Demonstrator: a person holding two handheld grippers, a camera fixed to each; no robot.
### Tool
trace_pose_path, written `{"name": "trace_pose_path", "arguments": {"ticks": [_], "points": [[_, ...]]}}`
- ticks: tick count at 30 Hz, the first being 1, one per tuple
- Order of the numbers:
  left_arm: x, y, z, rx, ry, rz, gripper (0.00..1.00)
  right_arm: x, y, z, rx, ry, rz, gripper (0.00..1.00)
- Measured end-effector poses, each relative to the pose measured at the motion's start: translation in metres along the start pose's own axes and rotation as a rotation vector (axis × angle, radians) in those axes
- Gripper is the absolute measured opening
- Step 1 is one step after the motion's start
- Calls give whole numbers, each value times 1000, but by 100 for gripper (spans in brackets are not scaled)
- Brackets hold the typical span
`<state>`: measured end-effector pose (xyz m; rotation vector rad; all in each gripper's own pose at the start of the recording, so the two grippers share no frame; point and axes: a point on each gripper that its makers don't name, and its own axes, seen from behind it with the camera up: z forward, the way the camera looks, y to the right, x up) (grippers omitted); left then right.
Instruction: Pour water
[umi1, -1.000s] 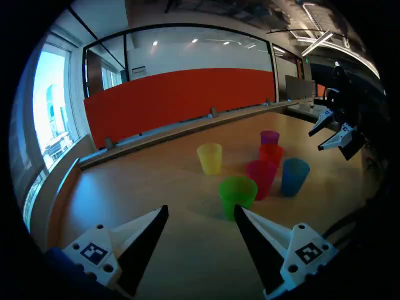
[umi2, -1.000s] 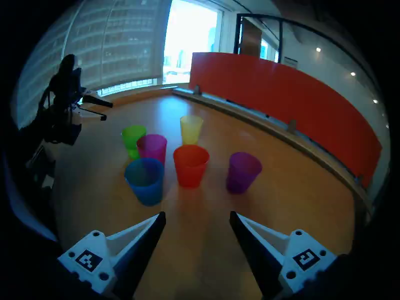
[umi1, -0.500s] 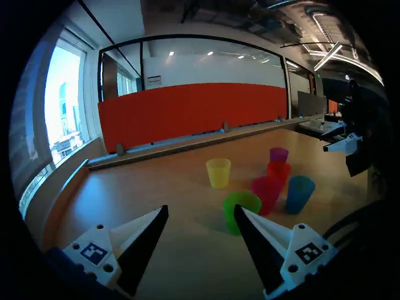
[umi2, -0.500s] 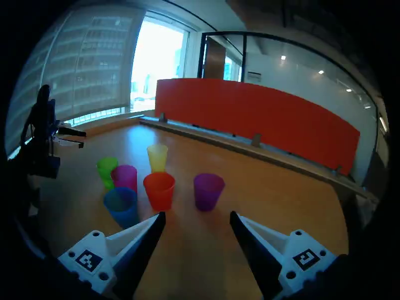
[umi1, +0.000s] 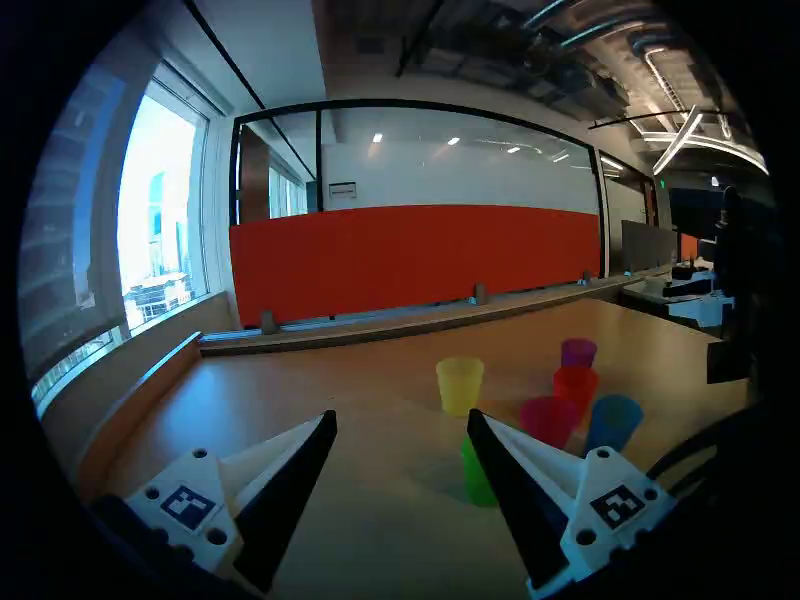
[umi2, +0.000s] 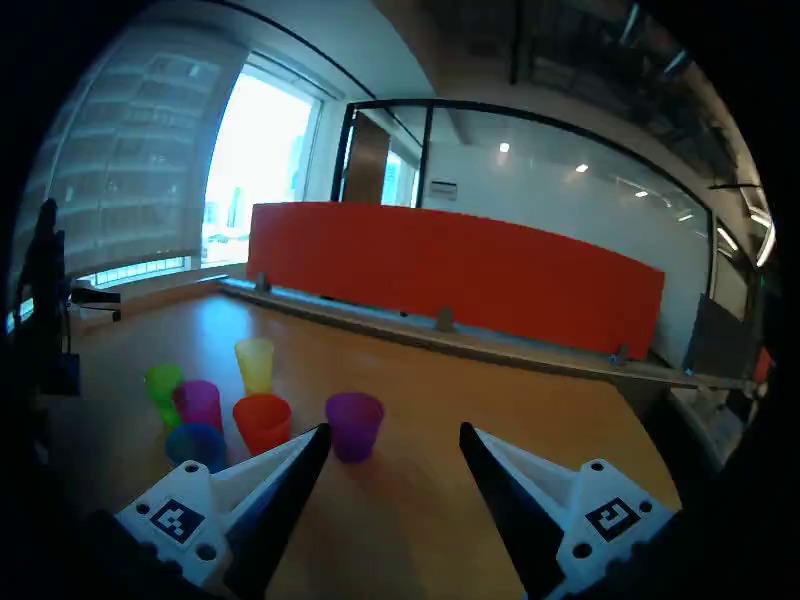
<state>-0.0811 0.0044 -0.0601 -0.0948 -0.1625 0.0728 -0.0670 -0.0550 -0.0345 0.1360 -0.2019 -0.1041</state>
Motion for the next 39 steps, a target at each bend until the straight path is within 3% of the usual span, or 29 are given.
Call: {"name": "trace_pose_path", "arguments": {"ticks": [6, 14, 20, 30, 39], "points": [[3, 5, 2, 14, 33, -47, 98, 11, 17, -2, -95, 64, 28, 100], [32, 0, 3, 69, 130, -97, 97, 29, 38, -9, -212, 162, 113, 100], [38, 1, 6, 89, 158, -139, 97, 22, 46, -10, -262, 179, 143, 100], [60, 4, 9, 107, 206, -110, 98, 33, 59, -11, -325, 212, 134, 100], [64, 11, 12, 126, 245, -119, 98, 37, 60, -8, -320, 219, 167, 100]]}}
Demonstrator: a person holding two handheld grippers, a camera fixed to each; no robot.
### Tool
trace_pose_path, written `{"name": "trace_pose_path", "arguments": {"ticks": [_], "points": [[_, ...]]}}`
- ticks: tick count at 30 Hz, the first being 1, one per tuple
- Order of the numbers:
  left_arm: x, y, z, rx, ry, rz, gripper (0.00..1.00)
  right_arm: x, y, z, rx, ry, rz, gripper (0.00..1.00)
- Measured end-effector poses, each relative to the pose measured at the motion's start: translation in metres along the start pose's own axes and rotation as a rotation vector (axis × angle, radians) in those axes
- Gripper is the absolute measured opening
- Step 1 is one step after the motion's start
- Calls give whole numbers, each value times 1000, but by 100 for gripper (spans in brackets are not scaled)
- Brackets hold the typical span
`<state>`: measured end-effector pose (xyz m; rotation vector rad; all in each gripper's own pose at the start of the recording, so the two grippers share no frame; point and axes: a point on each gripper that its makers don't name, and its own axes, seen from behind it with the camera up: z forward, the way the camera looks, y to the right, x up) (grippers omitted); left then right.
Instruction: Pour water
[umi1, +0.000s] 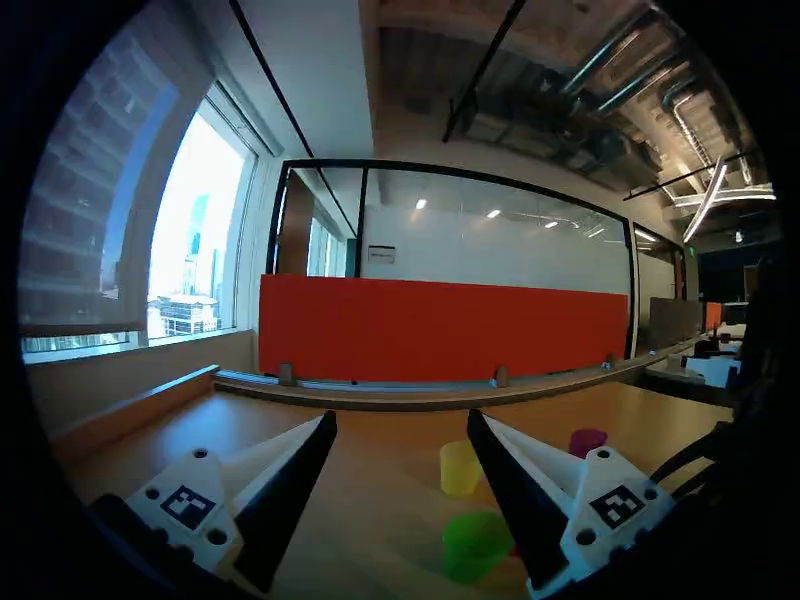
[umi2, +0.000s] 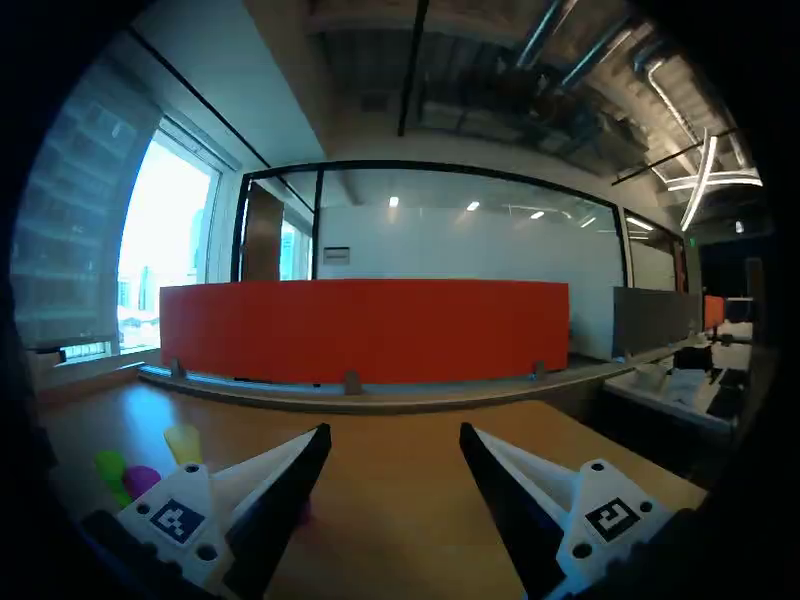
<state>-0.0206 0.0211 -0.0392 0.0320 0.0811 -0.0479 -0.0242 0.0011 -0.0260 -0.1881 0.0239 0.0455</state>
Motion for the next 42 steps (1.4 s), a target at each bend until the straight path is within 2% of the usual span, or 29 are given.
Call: {"name": "trace_pose_path", "arguments": {"ticks": [8, 11, 15, 20, 30, 36, 42], "points": [[-8, -10, 2, 54, 26, -20, 97, -7, 16, 4, -34, -34, -1, 100], [-11, -11, 3, 54, 27, -16, 97, -9, 23, 3, -53, -42, -3, 100], [-19, -11, 3, 56, 26, 19, 98, -14, 29, 0, -70, -54, -3, 100], [-36, -18, 3, 74, 9, 66, 98, -14, 32, -2, -83, -58, -16, 100], [-68, -33, 3, 100, -8, 80, 98, -11, 26, -1, -85, -70, -38, 100], [-77, -41, 4, 115, -18, 90, 98, -7, 23, 2, -87, -66, -53, 100], [-85, -44, 5, 120, -25, 74, 98, -7, 19, 5, -84, -68, -58, 100]]}}
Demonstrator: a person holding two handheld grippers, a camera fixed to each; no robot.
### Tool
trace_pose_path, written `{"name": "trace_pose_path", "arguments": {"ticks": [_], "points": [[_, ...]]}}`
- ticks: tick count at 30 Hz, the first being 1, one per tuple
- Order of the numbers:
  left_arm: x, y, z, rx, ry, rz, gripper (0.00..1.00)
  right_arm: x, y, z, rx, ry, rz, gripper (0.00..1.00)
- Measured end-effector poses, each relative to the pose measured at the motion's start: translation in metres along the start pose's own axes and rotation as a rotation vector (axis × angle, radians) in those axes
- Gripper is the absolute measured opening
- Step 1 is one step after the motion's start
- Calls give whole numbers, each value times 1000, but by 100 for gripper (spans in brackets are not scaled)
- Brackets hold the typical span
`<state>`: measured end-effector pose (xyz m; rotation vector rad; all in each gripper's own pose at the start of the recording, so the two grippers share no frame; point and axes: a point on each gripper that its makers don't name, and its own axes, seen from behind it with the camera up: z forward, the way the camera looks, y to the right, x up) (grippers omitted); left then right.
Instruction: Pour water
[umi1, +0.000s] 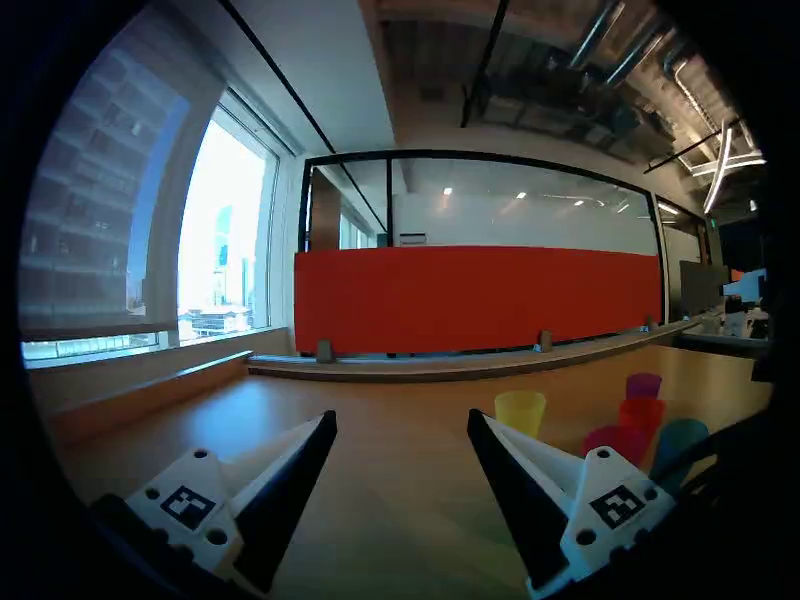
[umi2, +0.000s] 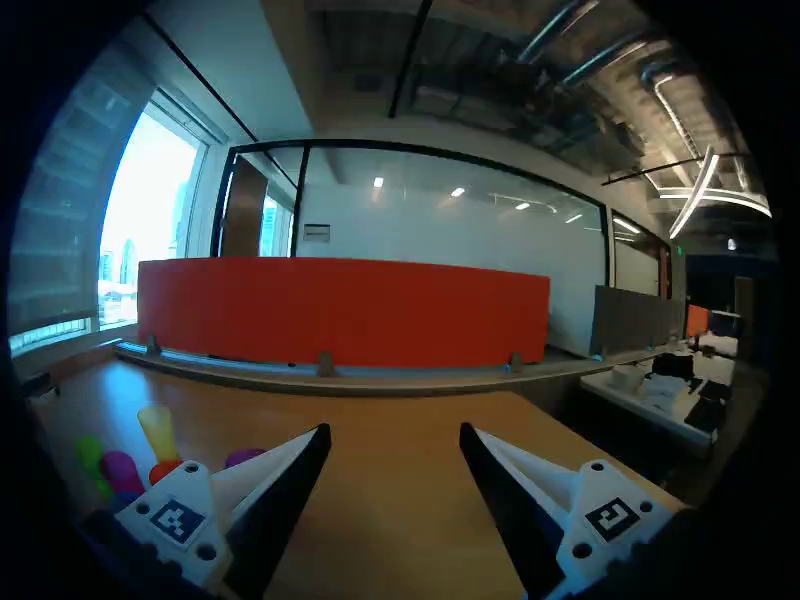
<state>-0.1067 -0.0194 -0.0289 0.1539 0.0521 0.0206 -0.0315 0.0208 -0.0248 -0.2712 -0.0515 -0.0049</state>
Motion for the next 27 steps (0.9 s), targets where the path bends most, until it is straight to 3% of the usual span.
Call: {"name": "trace_pose_path", "arguments": {"ticks": [6, 27], "points": [[-6, -6, 1, 11, -10, -4, 98, 1, 0, 0, -2, -2, -6, 100], [-14, -4, 4, 12, -33, -11, 97, 2, 1, -2, 2, -2, 7, 100]]}}
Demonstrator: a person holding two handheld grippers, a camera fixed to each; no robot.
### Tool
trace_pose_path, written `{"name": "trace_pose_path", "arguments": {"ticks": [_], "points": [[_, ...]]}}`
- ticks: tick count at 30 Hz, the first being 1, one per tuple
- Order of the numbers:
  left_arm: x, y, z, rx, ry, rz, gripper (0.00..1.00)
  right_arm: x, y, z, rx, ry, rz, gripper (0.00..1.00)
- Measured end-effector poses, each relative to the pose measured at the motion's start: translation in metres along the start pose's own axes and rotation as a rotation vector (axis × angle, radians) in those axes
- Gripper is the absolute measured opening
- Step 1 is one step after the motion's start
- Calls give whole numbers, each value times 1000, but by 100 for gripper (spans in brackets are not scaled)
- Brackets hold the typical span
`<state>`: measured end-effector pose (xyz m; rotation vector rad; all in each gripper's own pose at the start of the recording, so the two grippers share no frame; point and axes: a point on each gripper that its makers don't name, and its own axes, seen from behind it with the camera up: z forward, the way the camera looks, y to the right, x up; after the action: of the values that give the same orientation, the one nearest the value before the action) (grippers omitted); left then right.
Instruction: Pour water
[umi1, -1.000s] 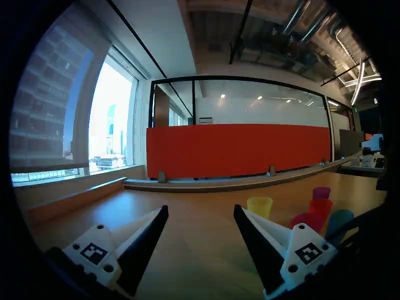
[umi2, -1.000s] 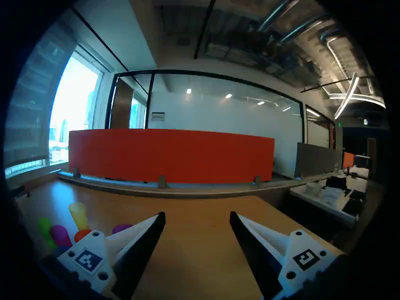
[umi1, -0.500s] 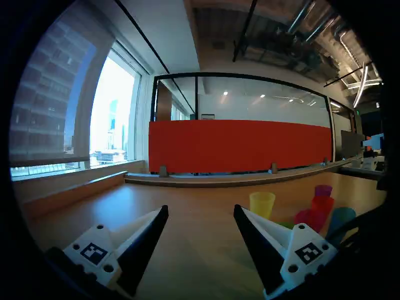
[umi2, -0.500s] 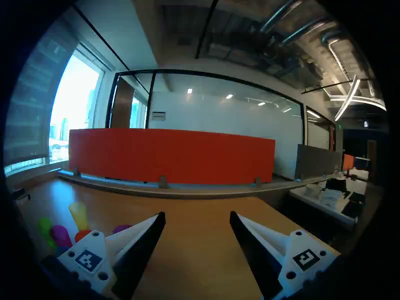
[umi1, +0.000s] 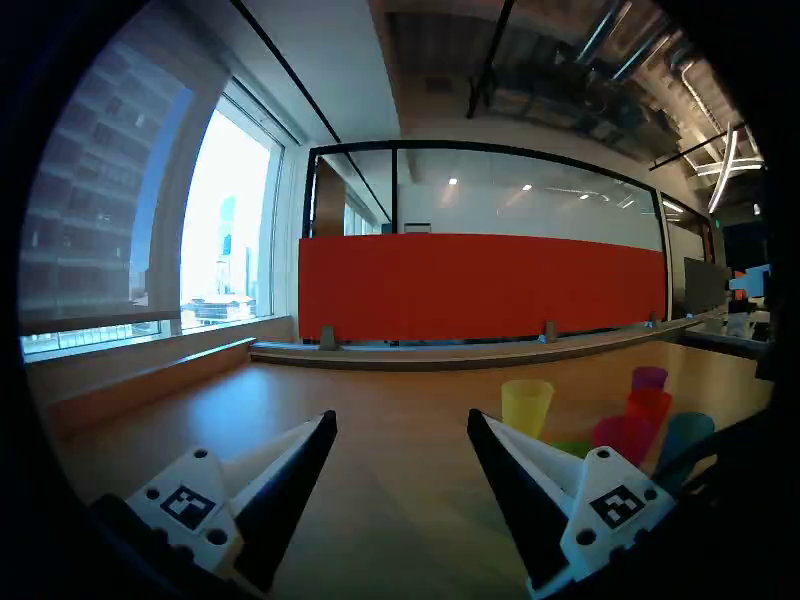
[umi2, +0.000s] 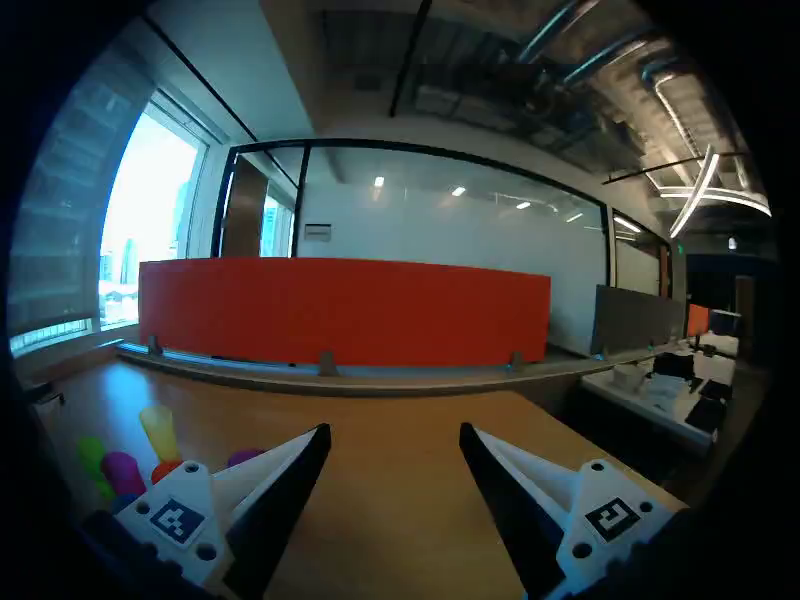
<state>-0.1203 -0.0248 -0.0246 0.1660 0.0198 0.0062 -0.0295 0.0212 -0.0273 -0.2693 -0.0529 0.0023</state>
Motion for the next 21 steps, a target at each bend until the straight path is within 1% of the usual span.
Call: {"name": "trace_pose_path", "arguments": {"ticks": [9, 21], "points": [[0, 1, -1, -2, 0, 1, 97, 1, 7, -2, -12, 4, 1, 100], [-1, 1, -1, -4, -1, 2, 98, 2, 5, -3, -4, 11, -3, 100]]}}
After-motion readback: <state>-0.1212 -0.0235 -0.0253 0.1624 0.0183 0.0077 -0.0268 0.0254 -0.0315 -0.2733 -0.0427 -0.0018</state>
